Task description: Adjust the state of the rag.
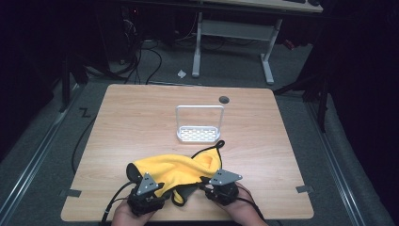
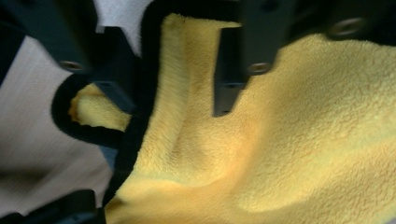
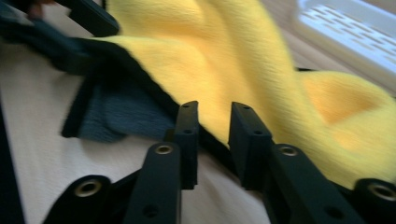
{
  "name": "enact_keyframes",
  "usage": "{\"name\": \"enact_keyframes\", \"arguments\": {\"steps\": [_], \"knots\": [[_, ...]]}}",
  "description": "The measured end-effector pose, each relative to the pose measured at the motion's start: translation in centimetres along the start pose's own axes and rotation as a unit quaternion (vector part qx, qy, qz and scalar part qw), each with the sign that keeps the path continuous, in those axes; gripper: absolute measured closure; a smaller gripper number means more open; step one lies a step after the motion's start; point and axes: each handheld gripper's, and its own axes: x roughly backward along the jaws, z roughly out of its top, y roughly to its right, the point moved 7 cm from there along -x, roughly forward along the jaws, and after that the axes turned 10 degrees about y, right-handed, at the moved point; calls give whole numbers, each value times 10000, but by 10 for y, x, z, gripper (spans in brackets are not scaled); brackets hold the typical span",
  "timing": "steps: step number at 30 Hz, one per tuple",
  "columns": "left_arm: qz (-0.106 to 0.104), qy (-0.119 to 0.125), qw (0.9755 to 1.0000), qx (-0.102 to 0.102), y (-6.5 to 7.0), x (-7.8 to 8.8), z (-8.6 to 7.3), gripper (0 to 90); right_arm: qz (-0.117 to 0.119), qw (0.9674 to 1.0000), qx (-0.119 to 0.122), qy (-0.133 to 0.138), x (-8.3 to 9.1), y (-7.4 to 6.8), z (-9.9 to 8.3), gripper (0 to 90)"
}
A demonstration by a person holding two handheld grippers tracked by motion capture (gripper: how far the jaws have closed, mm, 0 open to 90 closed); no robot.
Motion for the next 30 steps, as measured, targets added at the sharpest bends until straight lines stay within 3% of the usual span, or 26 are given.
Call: {"name": "enact_keyframes", "arguments": {"steps": [2, 6, 9, 12, 14, 16, 18, 24, 30], "knots": [[123, 63, 9999, 48, -5, 0, 2, 758, 173, 9998, 46, 33, -5, -10, 2, 614], [244, 129, 9996, 77, -11, 0, 4, 836, 457, 9989, 11, 49, -15, -28, 5, 588], [336, 210, 9991, 126, -15, 2, 6, 843, 408, 9989, 182, -157, -27, -34, 0, 583], [386, 302, 9986, 191, -19, 5, 8, 845, 313, 9988, 205, -318, -37, -33, -4, 585], [409, 358, 9982, 239, -23, 7, 10, 844, 258, 9984, 321, -394, -40, -32, -7, 657], [452, 383, 9979, 263, -25, 9, 10, 844, 104, 9978, 490, -424, -40, -30, -6, 782], [465, 410, 9977, 285, -27, 11, 11, 844, 99, 9981, 394, -455, -40, -26, -6, 842], [661, 591, 9952, 403, -39, 21, 14, 846, 38, 9977, 371, -568, -27, -17, -8, 848], [889, 874, 9901, 652, -61, 39, 22, 852, -202, 9976, 167, -639, 12, 16, -21, 844]]}}
